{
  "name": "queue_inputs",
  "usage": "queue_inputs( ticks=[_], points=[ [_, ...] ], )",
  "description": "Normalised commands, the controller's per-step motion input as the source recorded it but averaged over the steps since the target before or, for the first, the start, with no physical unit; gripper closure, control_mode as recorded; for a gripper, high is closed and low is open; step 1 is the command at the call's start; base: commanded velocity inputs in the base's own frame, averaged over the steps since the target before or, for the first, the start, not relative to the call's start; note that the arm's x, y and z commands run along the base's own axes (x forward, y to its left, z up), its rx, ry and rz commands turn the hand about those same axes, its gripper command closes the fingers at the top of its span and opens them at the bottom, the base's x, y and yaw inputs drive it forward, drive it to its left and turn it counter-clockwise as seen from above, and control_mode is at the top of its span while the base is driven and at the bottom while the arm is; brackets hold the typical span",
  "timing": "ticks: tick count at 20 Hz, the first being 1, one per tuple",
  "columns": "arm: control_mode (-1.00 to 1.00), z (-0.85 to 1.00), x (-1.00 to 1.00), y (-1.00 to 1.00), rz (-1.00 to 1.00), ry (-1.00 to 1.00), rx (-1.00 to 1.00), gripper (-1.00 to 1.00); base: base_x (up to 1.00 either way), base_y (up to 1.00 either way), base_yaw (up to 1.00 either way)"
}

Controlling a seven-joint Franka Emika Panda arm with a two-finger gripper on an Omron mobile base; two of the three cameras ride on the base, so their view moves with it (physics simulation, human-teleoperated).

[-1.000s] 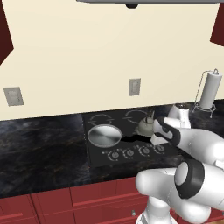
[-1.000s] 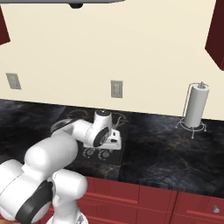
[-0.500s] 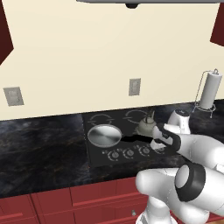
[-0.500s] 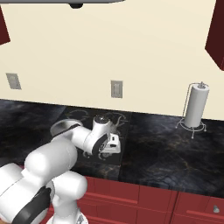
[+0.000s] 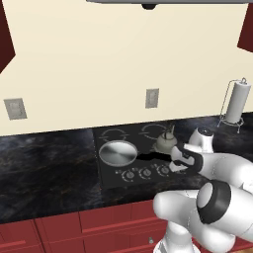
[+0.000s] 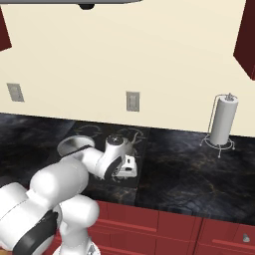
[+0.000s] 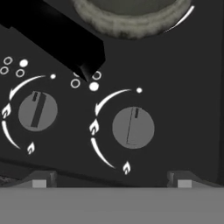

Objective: Pick the kettle from the counter and place it on a stove burner. Then turn the burner on.

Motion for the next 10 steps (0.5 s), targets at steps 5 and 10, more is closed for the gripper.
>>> queue_inputs(
  ticks=[5, 10],
  points=[
    [-1.00, 0.00, 0.25, -0.11, 0.00, 0.00, 0.00, -1.00, 0.00, 0.00, 0.00],
    [-1.00, -0.01, 0.23, -0.18, 0.00, 0.00, 0.00, -1.00, 0.00, 0.00, 0.00]
  ],
)
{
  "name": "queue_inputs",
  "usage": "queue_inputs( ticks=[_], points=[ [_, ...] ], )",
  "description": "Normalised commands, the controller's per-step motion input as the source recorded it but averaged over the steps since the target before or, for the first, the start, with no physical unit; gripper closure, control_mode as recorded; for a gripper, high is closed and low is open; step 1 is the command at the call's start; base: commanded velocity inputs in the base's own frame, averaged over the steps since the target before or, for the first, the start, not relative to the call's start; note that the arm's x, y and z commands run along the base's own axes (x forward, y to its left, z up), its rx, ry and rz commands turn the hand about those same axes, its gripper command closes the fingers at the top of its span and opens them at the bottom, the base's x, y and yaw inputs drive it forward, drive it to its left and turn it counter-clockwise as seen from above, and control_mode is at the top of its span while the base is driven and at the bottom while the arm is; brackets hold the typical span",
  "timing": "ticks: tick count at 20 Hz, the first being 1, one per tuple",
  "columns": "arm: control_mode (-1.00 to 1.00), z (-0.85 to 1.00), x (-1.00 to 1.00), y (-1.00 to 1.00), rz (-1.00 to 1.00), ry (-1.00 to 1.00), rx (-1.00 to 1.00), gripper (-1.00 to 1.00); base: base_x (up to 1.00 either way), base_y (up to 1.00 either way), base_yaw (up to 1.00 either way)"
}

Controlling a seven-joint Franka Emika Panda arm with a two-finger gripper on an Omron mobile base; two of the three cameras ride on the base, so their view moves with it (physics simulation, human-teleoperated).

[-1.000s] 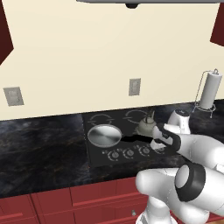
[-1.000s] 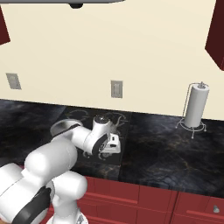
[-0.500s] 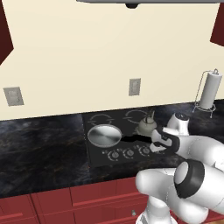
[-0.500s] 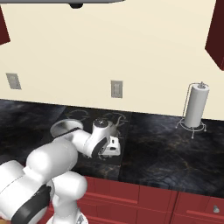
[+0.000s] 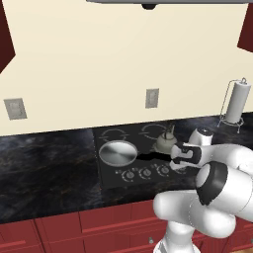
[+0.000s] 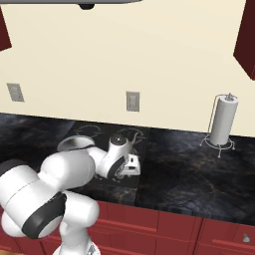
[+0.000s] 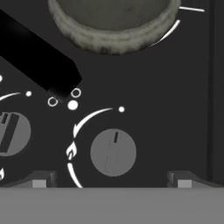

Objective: Pick the kettle from the counter and place it on a stove burner. Then turn the burner on.

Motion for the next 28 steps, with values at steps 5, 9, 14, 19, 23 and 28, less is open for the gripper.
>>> queue_inputs(
  ticks=[5, 9, 14, 19, 23, 28],
  points=[
    [-1.00, -0.04, 0.18, -0.08, 0.00, 0.00, 0.00, -1.00, 0.00, 0.00, 0.00],
    [-1.00, -0.03, 0.00, 0.00, 0.00, 0.00, 0.00, -1.00, 0.00, 0.00, 0.00],
    [-1.00, 0.00, 0.00, 0.00, 0.00, 0.00, 0.00, -1.00, 0.00, 0.00, 0.00],
    [-1.00, -0.04, 0.00, 0.02, 0.00, 0.00, 0.00, -1.00, 0.00, 0.00, 0.00],
    [-1.00, -0.01, 0.00, 0.03, 0.00, 0.00, 0.00, -1.00, 0.00, 0.00, 0.00],
    [-1.00, -0.07, 0.00, 0.14, 0.00, 0.00, 0.00, -1.00, 0.00, 0.00, 0.00]
  ],
)
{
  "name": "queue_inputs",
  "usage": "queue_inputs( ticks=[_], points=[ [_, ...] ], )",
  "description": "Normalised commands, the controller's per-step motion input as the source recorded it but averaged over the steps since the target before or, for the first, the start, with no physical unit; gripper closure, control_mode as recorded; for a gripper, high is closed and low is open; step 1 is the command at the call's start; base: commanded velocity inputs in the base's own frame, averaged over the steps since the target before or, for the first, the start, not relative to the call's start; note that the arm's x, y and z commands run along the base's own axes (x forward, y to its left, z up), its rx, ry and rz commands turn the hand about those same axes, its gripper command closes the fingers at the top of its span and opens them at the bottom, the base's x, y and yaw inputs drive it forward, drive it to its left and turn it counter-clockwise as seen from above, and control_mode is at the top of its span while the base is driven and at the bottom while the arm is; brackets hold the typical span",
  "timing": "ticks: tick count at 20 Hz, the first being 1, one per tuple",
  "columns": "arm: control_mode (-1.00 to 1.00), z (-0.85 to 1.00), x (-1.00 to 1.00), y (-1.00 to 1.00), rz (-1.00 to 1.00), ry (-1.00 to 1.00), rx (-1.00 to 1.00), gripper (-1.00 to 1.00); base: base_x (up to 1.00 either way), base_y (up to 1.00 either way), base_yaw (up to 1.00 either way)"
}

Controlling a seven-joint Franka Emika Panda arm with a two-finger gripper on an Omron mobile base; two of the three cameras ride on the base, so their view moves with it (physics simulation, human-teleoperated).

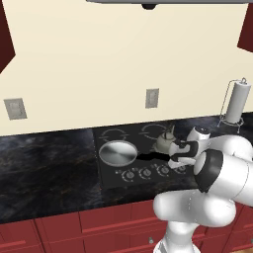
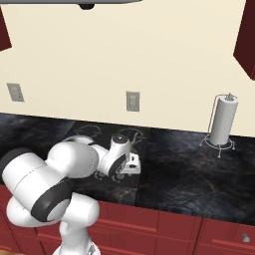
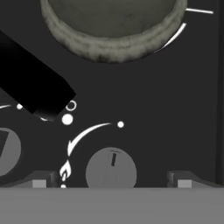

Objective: Pick the kettle from the counter and place it on a stove burner. Then turn the burner on.

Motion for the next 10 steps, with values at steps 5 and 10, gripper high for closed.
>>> queue_inputs(
  ticks=[5, 10],
  points=[
    [-1.00, 0.00, 0.00, 0.14, 0.00, 0.00, 0.00, -1.00, 0.00, 0.00, 0.00],
    [-1.00, 0.00, 0.00, 0.00, 0.00, 0.00, 0.00, -1.00, 0.00, 0.00, 0.00]
  ],
)
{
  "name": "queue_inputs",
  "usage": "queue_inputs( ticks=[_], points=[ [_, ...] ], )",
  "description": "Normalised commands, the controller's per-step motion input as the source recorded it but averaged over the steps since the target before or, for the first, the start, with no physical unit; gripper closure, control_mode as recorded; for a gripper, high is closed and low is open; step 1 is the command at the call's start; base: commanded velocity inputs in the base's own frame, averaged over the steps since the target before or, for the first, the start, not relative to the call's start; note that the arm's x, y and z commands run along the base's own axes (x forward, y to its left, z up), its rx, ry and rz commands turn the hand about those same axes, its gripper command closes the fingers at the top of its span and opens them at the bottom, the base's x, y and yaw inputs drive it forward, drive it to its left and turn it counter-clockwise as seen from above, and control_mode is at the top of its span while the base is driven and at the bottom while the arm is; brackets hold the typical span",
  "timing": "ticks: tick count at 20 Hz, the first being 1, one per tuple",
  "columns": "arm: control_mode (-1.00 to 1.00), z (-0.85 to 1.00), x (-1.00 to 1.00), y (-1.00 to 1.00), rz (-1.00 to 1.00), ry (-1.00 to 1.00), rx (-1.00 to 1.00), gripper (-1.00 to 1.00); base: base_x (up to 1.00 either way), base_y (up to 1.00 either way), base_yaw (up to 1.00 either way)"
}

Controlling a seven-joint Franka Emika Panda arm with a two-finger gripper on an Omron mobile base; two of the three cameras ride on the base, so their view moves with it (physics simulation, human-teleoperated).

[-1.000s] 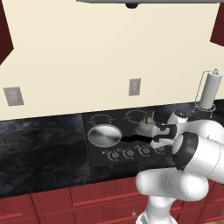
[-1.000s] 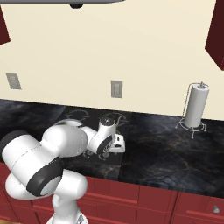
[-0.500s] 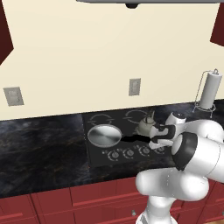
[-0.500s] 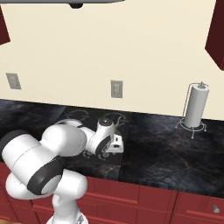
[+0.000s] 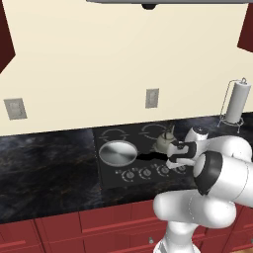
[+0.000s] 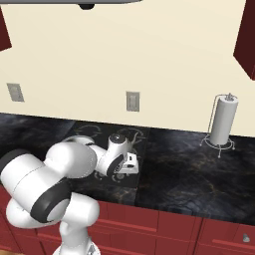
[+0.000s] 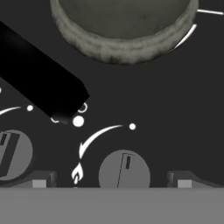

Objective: Pick the kettle from the counter and place it on a stove burner. Then turn the burner on.

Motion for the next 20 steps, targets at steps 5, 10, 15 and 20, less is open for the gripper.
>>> queue_inputs(
  ticks=[5, 10, 15, 20],
  points=[
    [-1.00, -0.03, 0.04, -0.12, 0.00, -0.02, 0.00, -1.00, 0.00, 0.00, 0.00],
    [-1.00, -0.02, 0.03, 0.00, 0.00, 0.00, 0.00, -1.00, 0.00, 0.00, 0.00],
    [-1.00, -0.03, 0.00, 0.00, 0.00, 0.00, 0.00, -1.00, 0.00, 0.00, 0.00],
    [-1.00, -0.10, 0.00, 0.00, 0.00, 0.00, 0.00, -1.00, 0.00, 0.00, 0.00]
  ],
)
